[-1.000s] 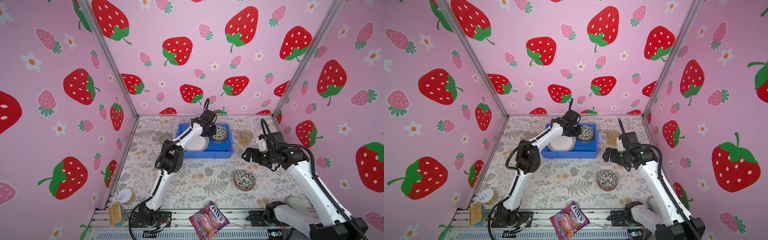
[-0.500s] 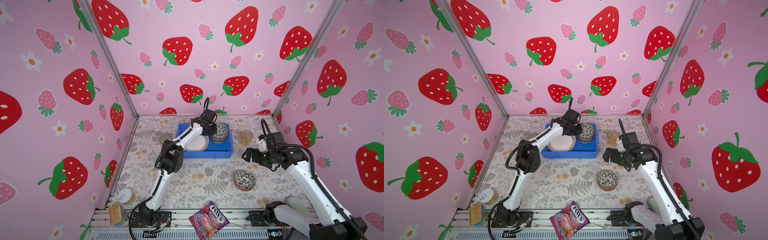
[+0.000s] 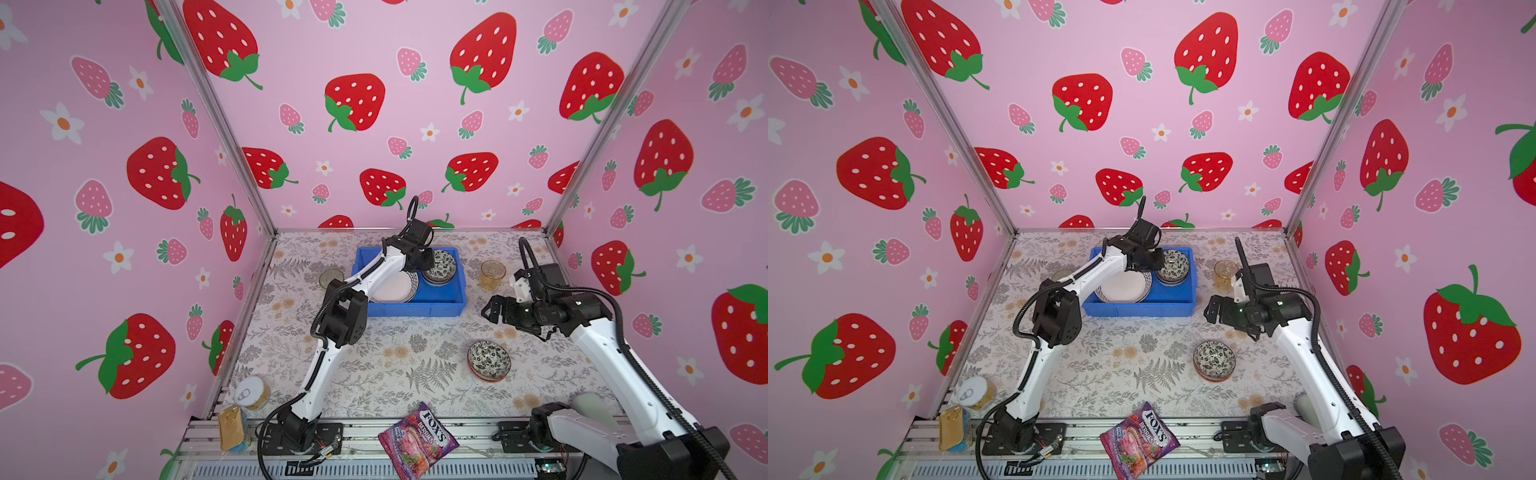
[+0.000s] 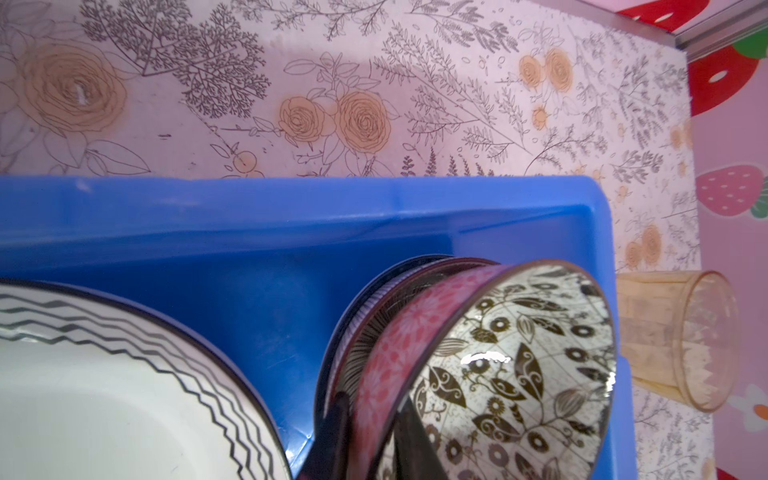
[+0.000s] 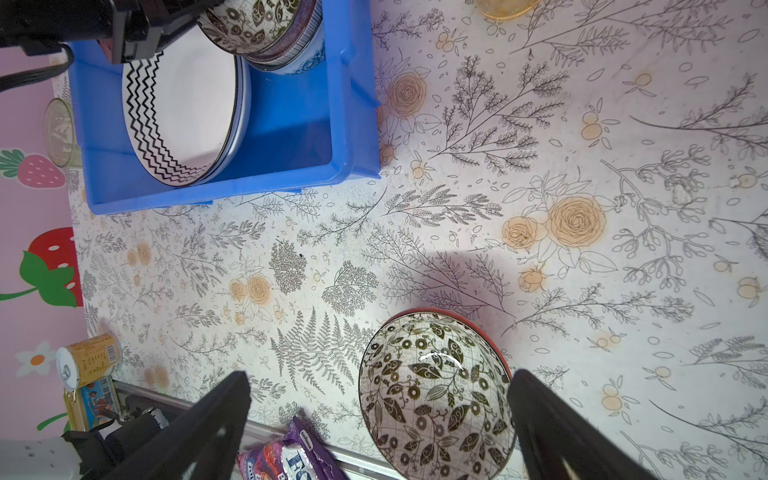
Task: Place the mixed dishes into the plastic bin
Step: 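Open the left gripper to release the leaf-patterned bowl and raise it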
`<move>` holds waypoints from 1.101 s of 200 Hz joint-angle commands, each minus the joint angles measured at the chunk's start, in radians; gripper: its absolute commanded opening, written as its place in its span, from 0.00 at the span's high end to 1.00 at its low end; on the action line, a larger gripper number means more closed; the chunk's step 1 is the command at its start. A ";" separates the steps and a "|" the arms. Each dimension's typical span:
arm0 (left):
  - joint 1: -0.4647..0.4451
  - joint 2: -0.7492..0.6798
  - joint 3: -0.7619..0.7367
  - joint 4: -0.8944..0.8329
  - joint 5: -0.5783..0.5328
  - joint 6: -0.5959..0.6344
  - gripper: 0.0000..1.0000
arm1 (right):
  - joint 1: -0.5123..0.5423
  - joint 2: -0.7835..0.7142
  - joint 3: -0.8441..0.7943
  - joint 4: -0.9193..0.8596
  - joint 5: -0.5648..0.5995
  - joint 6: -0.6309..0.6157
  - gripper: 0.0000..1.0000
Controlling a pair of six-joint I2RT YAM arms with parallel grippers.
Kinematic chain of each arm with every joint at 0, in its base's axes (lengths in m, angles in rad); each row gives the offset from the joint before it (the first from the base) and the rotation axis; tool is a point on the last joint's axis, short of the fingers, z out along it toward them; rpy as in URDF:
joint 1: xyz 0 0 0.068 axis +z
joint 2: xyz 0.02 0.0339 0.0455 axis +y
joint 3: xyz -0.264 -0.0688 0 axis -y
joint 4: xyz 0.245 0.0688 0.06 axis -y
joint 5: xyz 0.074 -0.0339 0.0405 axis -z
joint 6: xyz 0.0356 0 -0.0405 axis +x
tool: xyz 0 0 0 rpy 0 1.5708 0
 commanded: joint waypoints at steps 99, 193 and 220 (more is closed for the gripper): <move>-0.002 -0.121 -0.088 0.008 0.017 -0.018 0.39 | -0.010 0.004 -0.008 0.012 -0.018 -0.029 0.01; -0.002 -0.175 -0.129 -0.017 0.049 -0.007 0.36 | -0.013 -0.004 -0.011 0.005 -0.013 -0.043 0.01; -0.001 -0.222 -0.156 -0.015 0.047 0.000 0.36 | -0.015 -0.010 -0.013 0.002 -0.011 -0.043 0.01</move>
